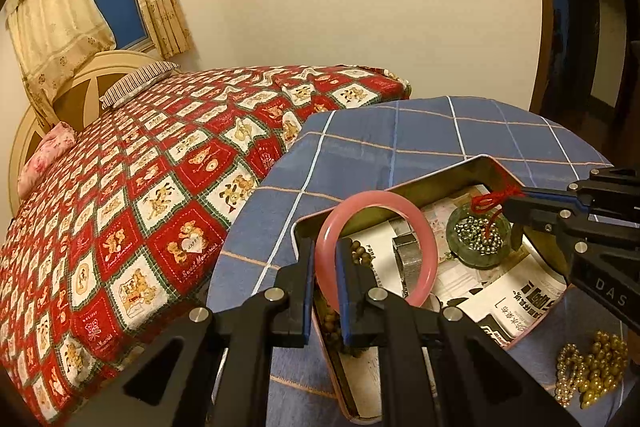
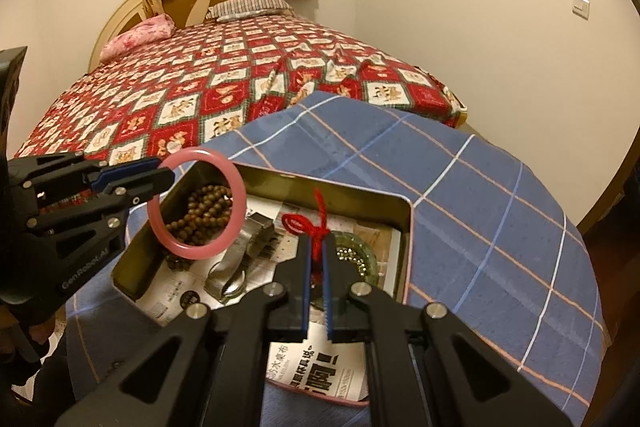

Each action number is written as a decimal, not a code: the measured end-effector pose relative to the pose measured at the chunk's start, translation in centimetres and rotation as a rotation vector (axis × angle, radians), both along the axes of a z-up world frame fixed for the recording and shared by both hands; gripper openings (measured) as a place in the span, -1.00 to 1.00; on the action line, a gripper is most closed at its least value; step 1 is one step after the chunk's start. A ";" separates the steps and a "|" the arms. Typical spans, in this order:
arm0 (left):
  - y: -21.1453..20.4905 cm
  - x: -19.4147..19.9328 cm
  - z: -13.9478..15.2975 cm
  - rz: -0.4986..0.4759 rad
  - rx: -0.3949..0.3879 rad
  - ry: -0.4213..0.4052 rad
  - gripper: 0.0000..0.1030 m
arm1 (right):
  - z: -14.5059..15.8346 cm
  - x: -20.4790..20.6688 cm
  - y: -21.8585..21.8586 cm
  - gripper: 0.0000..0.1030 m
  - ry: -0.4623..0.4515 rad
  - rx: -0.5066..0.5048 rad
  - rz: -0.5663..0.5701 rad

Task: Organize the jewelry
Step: 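Carry the pink bangle and red cord into the tin box and open both tools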

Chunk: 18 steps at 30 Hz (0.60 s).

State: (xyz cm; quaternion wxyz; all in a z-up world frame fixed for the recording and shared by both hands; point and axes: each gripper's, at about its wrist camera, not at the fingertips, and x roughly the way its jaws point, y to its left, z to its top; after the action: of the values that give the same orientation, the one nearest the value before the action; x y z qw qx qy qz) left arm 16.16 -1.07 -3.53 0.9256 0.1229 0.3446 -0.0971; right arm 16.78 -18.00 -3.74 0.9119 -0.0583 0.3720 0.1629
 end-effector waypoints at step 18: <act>-0.2 0.2 -1.7 -0.006 0.025 0.033 -0.81 | -1.2 0.4 0.4 -0.86 0.023 -0.013 0.007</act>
State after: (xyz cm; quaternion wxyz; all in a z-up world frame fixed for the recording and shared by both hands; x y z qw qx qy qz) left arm 16.39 -1.25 -5.18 0.9179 0.1339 0.3605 -0.0972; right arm 17.16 -17.64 -4.97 0.9065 -0.0635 0.3835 0.1645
